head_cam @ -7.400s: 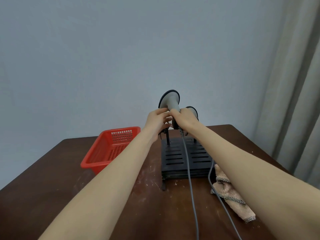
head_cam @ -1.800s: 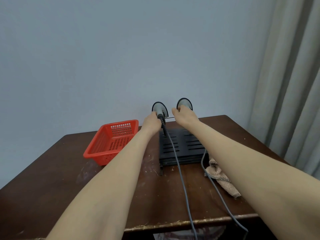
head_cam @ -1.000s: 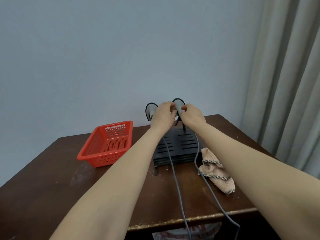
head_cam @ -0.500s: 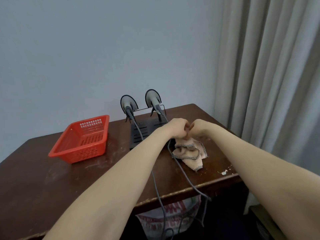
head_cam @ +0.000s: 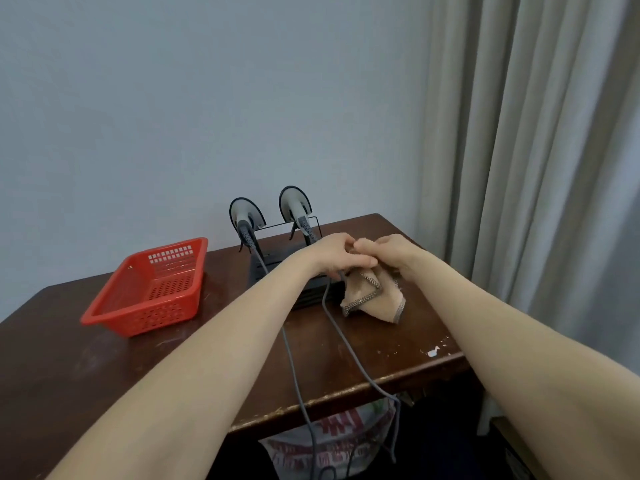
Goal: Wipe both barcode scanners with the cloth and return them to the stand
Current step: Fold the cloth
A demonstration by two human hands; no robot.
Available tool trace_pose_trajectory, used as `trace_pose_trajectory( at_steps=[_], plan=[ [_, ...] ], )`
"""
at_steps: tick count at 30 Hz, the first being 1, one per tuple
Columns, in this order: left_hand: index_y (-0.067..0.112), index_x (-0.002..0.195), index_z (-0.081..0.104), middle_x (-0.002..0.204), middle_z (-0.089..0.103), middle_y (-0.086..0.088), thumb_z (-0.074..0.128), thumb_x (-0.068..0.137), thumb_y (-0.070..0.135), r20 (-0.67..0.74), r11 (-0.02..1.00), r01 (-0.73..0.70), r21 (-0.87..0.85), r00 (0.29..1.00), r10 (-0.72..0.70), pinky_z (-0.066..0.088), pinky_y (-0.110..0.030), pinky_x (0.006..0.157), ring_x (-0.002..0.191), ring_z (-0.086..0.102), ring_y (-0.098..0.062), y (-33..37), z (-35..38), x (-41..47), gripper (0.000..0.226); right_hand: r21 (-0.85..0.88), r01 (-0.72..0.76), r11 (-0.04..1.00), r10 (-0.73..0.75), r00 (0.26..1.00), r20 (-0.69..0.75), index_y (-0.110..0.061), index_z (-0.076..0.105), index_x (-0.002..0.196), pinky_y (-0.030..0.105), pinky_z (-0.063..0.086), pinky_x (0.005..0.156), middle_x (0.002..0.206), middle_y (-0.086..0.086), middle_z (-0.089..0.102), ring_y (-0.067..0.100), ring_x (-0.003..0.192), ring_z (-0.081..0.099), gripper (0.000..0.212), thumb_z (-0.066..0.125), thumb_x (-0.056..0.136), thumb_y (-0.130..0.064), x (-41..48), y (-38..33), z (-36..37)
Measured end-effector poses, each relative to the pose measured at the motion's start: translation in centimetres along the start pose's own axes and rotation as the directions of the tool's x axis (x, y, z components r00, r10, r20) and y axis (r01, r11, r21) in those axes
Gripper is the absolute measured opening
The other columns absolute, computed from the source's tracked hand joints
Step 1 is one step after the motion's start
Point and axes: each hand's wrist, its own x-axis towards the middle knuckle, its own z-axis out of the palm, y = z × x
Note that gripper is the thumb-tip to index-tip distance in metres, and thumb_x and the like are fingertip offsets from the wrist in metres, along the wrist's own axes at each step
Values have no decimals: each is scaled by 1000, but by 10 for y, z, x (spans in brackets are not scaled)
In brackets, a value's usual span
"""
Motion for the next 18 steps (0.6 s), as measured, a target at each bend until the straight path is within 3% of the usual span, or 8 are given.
trace_pose_trajectory(
  at_steps=[5, 8, 11, 13, 15, 17, 18],
  plan=[
    [12, 109, 59, 92, 64, -2, 73, 78, 29, -123, 978, 6, -208, 992, -33, 51, -26, 59, 85, 63, -18, 8, -1, 13, 38, 272, 52, 961, -64, 997, 37, -12, 65, 89, 29, 54, 71, 86, 7, 68, 17, 76, 65, 28, 61, 90, -40, 9, -17, -3],
    [12, 96, 64, 78, 63, -2, 65, 81, 12, -176, 921, 20, -388, 980, -96, 47, -25, 64, 77, 60, -17, 12, -7, 17, 15, 379, 58, 924, -59, 998, -9, -9, 66, 91, 33, 55, 73, 85, 9, 69, 21, 75, 65, 30, 56, 94, -37, 14, -21, -7],
    [9, 92, 66, 84, 68, -9, 55, 82, 1, -279, 803, 5, -596, 936, -214, 54, -33, 75, 83, 66, -24, 7, -17, 23, 17, 481, 52, 875, -19, 997, -73, -8, 63, 83, 32, 53, 68, 73, 6, 68, 16, 63, 65, 29, 56, 95, -34, 18, -22, -10],
    [9, 90, 65, 82, 68, -11, 50, 86, -2, -338, 735, -20, -678, 896, -288, 57, -29, 63, 74, 68, -23, 2, -25, 24, 19, 543, 50, 838, -22, 998, -58, -6, 62, 78, 31, 54, 67, 62, 4, 69, 14, 54, 66, 29, 62, 91, -32, 17, -23, -13],
    [8, 93, 64, 75, 65, -7, 47, 90, 1, -393, 719, -56, -693, 865, -311, 51, -22, 51, 62, 63, -17, -1, -31, 22, 19, 516, 21, 856, -36, 999, 19, -5, 65, 80, 35, 56, 78, 70, 6, 73, 17, 63, 70, 30, 73, 81, -34, 15, -22, -17],
    [7, 100, 64, 79, 65, -6, 45, 92, 5, -428, 704, -88, -705, 844, -323, 49, -23, 56, 67, 62, -18, -2, -36, 19, 21, 357, -31, 934, -19, 991, 134, -5, 69, 88, 35, 55, 85, 87, 9, 73, 21, 77, 68, 31, 80, 73, -30, 12, -20, -17],
    [9, 95, 64, 81, 65, -6, 45, 91, 7, -443, 697, -104, -710, 835, -326, 47, -25, 59, 72, 61, -20, -2, -38, 17, 20, 259, -54, 964, 6, 983, 185, -6, 69, 89, 32, 54, 79, 89, 10, 71, 21, 76, 65, 30, 82, 71, -27, 10, -19, -15]
  ],
)
